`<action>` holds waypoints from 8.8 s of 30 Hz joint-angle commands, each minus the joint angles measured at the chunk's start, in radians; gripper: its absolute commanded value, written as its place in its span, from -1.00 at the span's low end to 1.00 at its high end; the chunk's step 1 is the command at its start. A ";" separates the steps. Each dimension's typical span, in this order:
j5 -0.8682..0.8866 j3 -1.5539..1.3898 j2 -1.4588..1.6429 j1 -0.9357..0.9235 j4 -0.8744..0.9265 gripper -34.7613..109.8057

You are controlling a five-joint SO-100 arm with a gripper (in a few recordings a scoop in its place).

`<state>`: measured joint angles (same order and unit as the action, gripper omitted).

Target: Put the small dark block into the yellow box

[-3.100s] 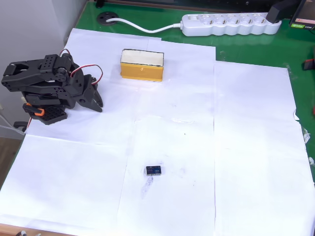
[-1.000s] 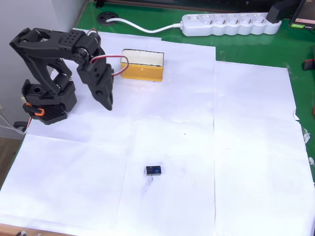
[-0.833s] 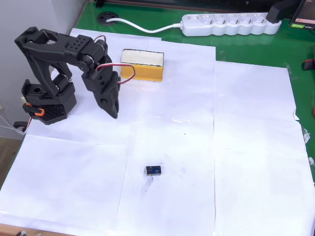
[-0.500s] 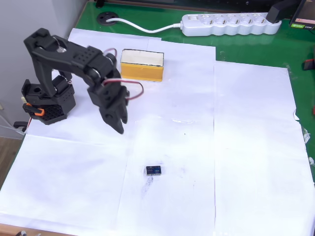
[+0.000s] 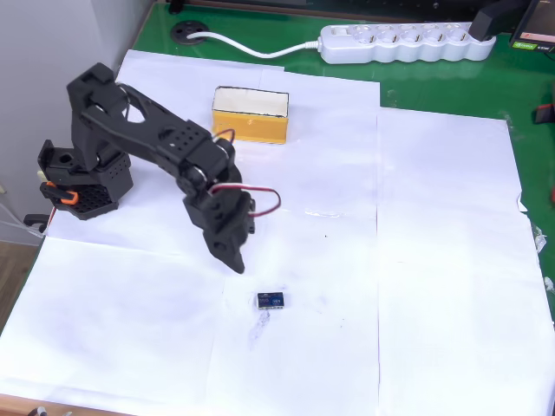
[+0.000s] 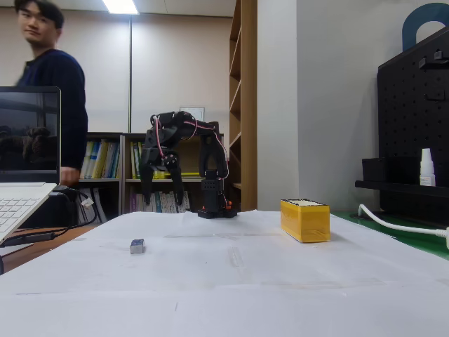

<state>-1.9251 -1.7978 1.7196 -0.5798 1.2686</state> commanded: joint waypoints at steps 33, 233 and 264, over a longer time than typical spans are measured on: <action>-0.761 -0.273 0.255 -0.051 -0.138 -0.13; 0.339 1.671 -1.689 0.581 -0.172 -0.52; 0.359 1.694 -1.910 0.607 0.236 -0.52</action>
<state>-1.5524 -0.0874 -0.1718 0.0261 1.4159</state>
